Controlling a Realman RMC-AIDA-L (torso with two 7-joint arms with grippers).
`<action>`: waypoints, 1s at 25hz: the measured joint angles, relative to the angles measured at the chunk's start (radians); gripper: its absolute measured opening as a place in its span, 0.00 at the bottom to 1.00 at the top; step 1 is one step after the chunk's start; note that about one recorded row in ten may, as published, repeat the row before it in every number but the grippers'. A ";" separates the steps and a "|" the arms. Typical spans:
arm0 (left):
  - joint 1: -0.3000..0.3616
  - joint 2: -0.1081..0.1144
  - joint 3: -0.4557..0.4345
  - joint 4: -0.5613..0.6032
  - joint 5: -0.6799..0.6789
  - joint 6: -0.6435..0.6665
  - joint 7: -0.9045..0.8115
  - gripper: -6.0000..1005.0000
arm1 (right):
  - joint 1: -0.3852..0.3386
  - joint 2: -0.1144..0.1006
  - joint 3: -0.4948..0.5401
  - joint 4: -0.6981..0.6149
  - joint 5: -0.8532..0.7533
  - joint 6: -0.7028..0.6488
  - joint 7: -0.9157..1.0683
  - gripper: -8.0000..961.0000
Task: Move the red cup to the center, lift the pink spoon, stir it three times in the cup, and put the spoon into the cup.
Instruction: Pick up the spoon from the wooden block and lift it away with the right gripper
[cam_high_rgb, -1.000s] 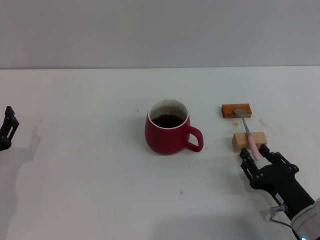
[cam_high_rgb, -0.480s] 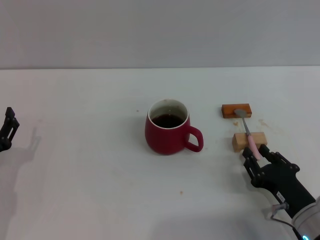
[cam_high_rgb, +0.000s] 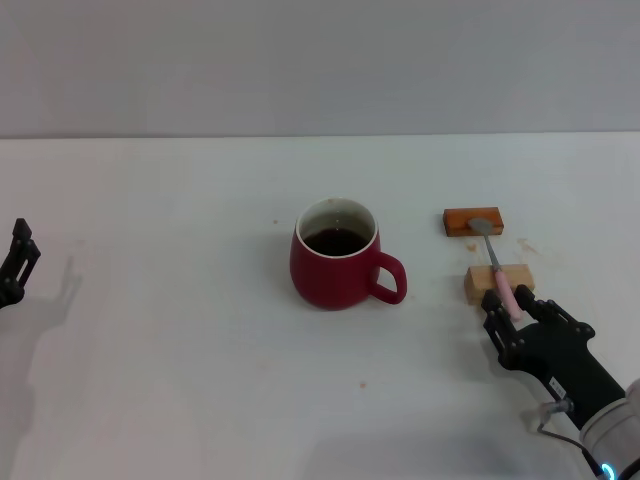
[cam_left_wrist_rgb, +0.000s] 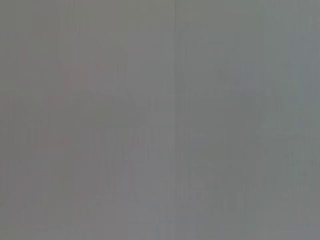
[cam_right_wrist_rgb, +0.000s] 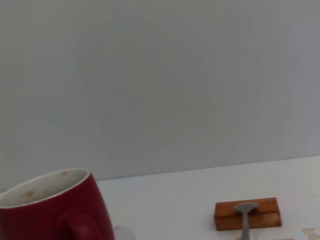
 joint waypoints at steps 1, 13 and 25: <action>0.000 0.000 0.000 0.000 0.000 0.000 0.000 0.85 | 0.001 0.000 0.000 0.000 0.008 0.000 0.000 0.42; 0.000 0.000 0.001 -0.001 0.000 0.000 0.000 0.85 | 0.002 0.000 -0.010 0.003 0.035 0.000 0.000 0.38; -0.003 0.001 0.001 0.001 0.000 0.000 0.000 0.85 | 0.003 -0.002 -0.012 0.005 0.035 0.003 0.000 0.22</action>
